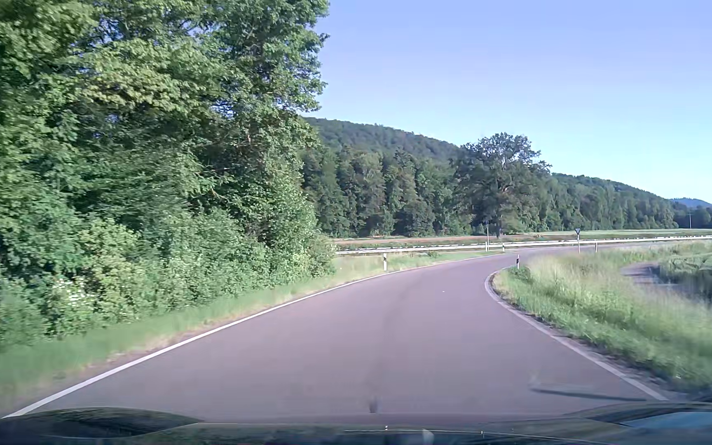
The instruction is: Follow the waypoints while adhering to traffic rules and regulations
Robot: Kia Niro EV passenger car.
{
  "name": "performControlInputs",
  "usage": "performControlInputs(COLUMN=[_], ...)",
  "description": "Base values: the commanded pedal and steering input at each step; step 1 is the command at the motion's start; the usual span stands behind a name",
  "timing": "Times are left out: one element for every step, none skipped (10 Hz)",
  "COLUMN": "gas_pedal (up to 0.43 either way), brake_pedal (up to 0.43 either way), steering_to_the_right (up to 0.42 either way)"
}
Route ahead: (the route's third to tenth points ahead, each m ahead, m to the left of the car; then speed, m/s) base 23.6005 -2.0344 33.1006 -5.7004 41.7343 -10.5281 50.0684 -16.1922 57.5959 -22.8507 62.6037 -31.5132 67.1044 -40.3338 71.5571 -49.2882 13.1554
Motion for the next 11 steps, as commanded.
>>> performControlInputs(gas_pedal=[0.059,0.059,0.059,0.059,0.059,0.059,0.059,0.059,0.059,0.059,0.059], brake_pedal=[0.000,0.000,0.000,0.000,0.000,0.000,0.000,0.000,0.000,0.000,0.000], steering_to_the_right=[0.038,0.040,0.043,0.047,0.050,0.053,0.055,0.058,0.060,0.063,0.064])
